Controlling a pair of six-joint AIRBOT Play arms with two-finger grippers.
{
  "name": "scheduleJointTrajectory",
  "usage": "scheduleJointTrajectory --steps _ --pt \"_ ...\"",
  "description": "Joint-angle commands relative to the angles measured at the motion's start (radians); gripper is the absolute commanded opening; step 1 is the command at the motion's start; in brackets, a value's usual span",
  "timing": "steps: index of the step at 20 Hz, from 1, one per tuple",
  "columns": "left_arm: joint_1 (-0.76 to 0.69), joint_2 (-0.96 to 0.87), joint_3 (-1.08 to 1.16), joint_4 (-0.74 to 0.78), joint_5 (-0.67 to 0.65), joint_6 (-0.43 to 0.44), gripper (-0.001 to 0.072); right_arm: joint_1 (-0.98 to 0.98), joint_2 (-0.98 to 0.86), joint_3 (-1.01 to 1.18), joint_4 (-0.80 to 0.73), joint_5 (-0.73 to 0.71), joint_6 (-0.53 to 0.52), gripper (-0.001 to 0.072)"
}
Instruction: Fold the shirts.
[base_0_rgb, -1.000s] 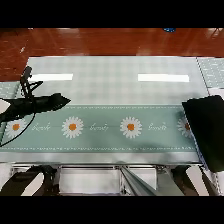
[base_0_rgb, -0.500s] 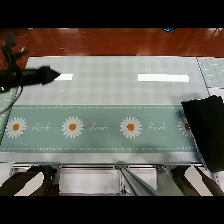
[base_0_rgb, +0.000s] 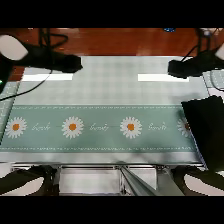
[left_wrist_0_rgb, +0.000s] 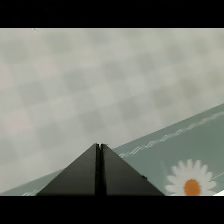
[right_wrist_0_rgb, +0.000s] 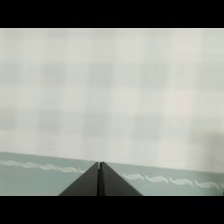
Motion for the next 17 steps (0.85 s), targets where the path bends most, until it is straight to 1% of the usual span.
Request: scheduleJointTrajectory --steps 1,3,5,17 --pt "-0.003 -0.051 -0.043 0.16 -0.022 -0.146 0.0021 0.094 -0.079 0.011 -0.222 0.053 0.111 0.0023" --pt "0.011 -0.049 -0.042 0.16 -0.021 -0.202 0.0021 0.091 -0.077 0.011 -0.221 0.052 0.11 0.0023" --pt "0.011 -0.049 -0.043 0.161 -0.034 -0.202 0.0021 0.092 -0.077 0.011 -0.218 0.077 0.11 0.0023" --pt "0.01 -0.05 -0.043 0.16 -0.021 -0.202 0.0021 0.092 -0.077 0.011 -0.219 0.071 0.11 0.0023"
